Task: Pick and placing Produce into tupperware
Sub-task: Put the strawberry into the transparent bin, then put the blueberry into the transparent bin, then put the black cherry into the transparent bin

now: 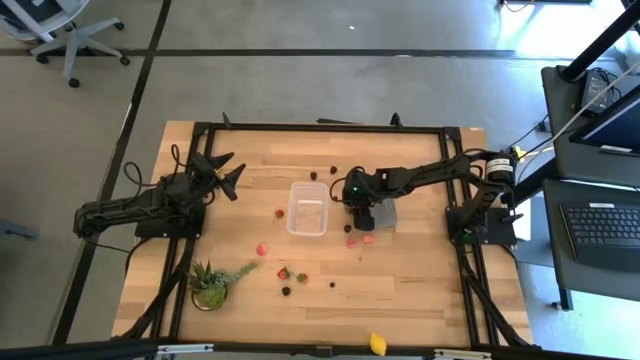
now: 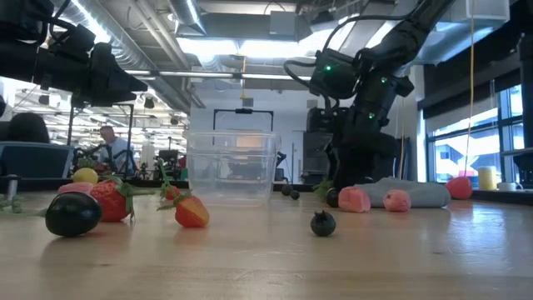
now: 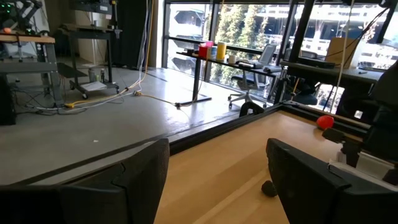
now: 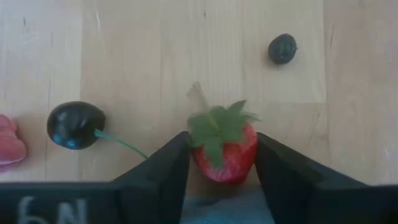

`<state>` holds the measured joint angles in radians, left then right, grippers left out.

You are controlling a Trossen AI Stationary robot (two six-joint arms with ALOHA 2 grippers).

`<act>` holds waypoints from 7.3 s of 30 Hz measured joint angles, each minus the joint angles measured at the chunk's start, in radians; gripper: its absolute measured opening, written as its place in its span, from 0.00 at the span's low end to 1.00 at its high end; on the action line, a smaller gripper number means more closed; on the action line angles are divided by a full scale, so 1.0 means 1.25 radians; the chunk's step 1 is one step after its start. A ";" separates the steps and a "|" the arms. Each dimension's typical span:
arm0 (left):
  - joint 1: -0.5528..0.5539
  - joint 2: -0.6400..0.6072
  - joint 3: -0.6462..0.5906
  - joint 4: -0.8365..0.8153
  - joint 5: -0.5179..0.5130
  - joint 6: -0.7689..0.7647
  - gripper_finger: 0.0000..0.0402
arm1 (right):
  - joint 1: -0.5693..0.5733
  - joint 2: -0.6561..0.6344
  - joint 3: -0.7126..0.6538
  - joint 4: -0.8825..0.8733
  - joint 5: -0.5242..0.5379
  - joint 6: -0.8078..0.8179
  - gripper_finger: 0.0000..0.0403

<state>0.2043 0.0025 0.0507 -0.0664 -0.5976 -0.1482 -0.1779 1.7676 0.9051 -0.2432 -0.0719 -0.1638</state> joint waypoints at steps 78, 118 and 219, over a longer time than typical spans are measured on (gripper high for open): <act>0.000 0.000 0.000 0.000 0.000 -0.001 0.65 | -0.050 -0.002 0.326 -0.263 0.003 0.120 0.44; 0.000 0.000 0.000 0.000 -0.020 0.001 0.65 | -0.045 0.072 0.035 0.182 0.000 0.148 0.44; 0.000 0.000 0.000 0.000 -0.032 0.001 0.65 | 0.018 0.393 1.017 -0.850 -0.021 0.205 0.56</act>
<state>0.2043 0.0029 0.0509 -0.0668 -0.6380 -0.1471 -0.1555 2.2593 2.1767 -1.3053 -0.0982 0.0926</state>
